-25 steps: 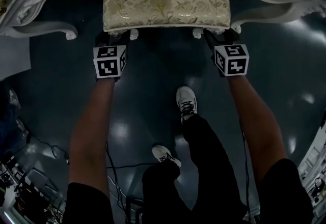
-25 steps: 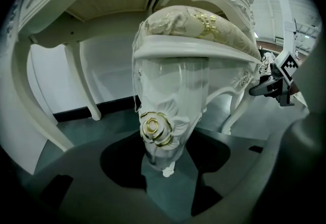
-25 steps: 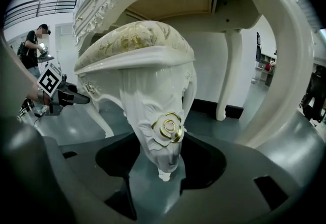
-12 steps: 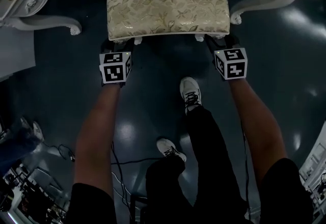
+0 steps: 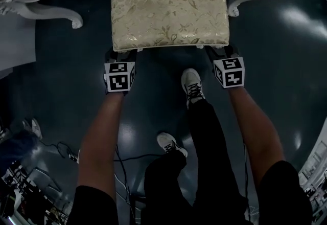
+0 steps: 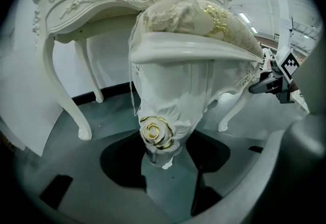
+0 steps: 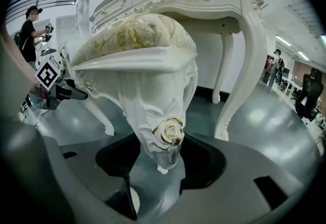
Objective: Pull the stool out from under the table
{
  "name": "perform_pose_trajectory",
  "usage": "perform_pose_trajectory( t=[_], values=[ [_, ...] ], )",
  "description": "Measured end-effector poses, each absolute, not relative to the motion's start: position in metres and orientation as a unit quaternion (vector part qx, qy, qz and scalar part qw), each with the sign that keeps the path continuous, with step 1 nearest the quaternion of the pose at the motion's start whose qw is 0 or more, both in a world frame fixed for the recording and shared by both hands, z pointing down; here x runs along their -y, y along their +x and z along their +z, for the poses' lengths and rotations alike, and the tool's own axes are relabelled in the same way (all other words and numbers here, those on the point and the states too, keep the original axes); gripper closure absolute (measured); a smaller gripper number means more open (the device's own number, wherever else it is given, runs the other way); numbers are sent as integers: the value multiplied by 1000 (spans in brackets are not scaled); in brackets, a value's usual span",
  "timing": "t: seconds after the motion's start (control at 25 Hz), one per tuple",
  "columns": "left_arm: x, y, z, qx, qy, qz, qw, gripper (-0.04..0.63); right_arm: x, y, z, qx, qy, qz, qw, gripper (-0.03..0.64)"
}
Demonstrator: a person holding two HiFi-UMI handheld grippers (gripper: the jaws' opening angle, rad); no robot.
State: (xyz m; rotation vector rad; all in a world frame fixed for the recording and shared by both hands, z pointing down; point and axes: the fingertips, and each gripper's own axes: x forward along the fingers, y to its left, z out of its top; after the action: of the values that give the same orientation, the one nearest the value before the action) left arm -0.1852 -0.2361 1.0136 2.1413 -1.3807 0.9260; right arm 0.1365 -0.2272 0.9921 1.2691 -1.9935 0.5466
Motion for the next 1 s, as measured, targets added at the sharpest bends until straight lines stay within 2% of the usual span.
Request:
perform_pose_trajectory(
  t=[0.4,0.8,1.0],
  values=[
    [231,-186,1011,482,766,359,229,345,221,136,989,759,475,231,381,351],
    [238,-188,1011,498,765,348,211,345,232,136,994,769,481,215,361,353],
    [233,-188,1010,468,767,370,236,345,217,135,988,747,486,243,382,353]
  ],
)
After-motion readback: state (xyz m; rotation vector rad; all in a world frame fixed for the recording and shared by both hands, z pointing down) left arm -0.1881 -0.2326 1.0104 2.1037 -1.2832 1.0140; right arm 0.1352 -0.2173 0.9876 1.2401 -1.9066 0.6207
